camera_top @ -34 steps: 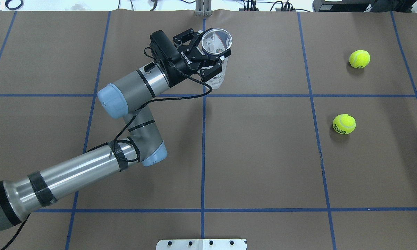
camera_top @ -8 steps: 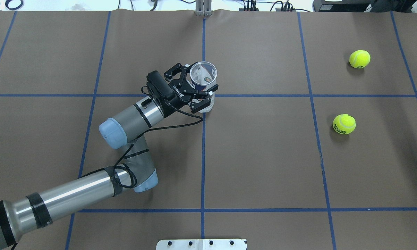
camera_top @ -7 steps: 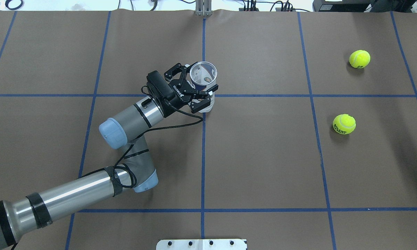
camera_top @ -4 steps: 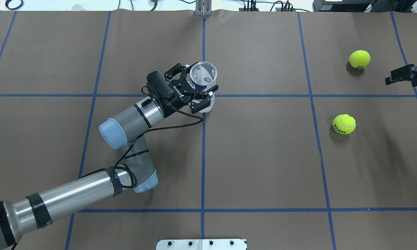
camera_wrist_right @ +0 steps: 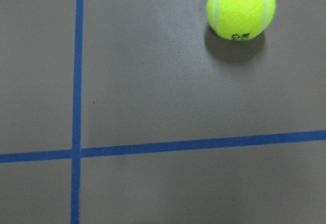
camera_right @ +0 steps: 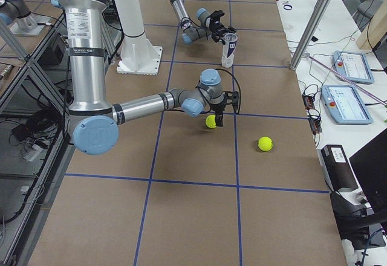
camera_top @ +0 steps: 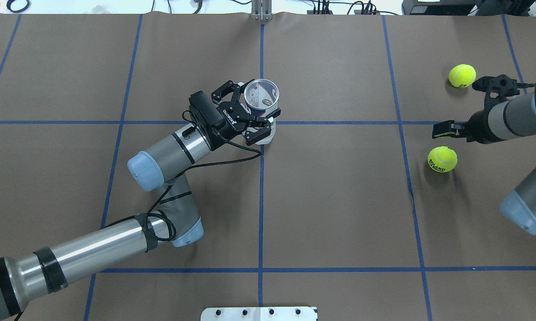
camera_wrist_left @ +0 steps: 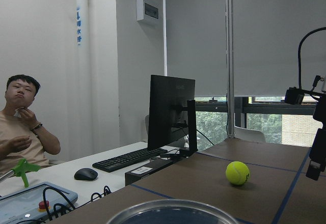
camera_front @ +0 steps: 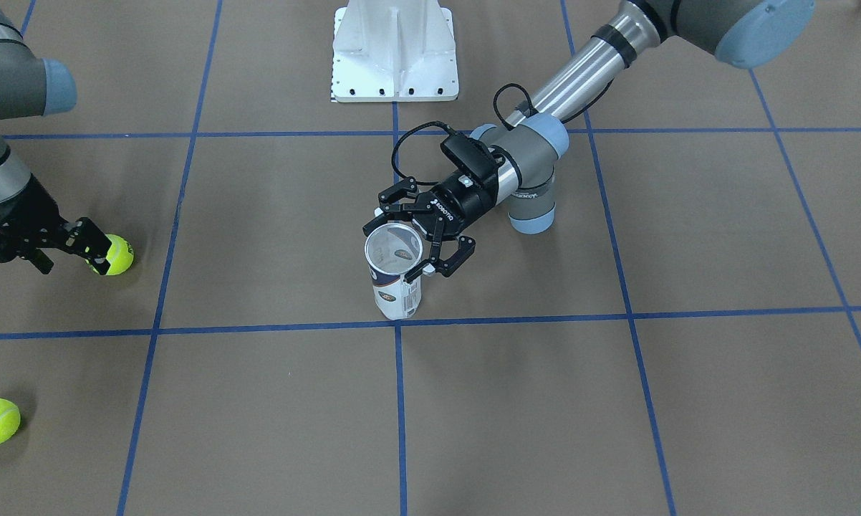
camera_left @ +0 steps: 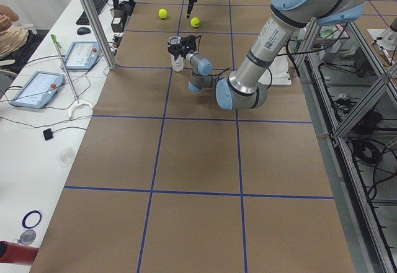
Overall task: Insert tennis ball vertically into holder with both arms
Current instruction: 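Reach the right gripper to the nearer yellow tennis ball and grasp it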
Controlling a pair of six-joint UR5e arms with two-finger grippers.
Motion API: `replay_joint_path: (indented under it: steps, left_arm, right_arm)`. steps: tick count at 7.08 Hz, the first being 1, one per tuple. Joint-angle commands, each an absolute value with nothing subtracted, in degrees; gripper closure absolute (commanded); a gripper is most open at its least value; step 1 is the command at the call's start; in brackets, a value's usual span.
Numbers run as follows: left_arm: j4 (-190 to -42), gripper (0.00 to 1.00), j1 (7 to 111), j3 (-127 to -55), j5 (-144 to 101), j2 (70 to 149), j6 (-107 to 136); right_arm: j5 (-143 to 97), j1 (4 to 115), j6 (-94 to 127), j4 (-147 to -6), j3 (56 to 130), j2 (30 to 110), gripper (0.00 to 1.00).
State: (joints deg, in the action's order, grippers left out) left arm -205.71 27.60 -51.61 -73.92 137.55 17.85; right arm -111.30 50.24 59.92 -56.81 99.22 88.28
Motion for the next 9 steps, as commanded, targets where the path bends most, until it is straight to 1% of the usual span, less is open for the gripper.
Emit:
replay_joint_path:
  steps: [1,3,4,5,6,7,9]
  left_arm:
    - [-205.8,0.01,27.6,-51.4,-73.9,137.5,17.7]
    - [-205.7,0.01,27.6,-51.4,-73.9,137.5,17.7]
    - [-205.8,0.01,27.6,-51.3,-73.9,137.5,17.7]
    - [-205.8,0.01,27.6,-51.3,-73.9,137.5,17.7]
    - [-205.8,0.01,27.5,-51.3,-73.9,137.5,17.7]
    - [-205.8,0.01,27.5,-51.3,-73.9,137.5,17.8]
    - [-205.8,0.01,27.6,-51.5,-73.9,137.5,17.7]
  right_arm:
    - [-107.7,46.0,61.1,-56.8,99.7,89.6,0.01]
    - [-106.0,44.5,60.6,-56.8,99.9,91.0,0.01]
    - [-104.3,43.3,60.6,-56.8,100.0,91.3,0.06]
    - [-103.6,43.1,60.6,-56.8,100.0,91.4,0.49]
    - [-103.6,43.1,60.6,-56.8,100.1,91.4,0.97]
    - [-103.6,43.1,60.6,-57.0,100.7,91.3,1.0]
    - [-104.3,43.1,60.6,-57.5,102.8,90.7,1.0]
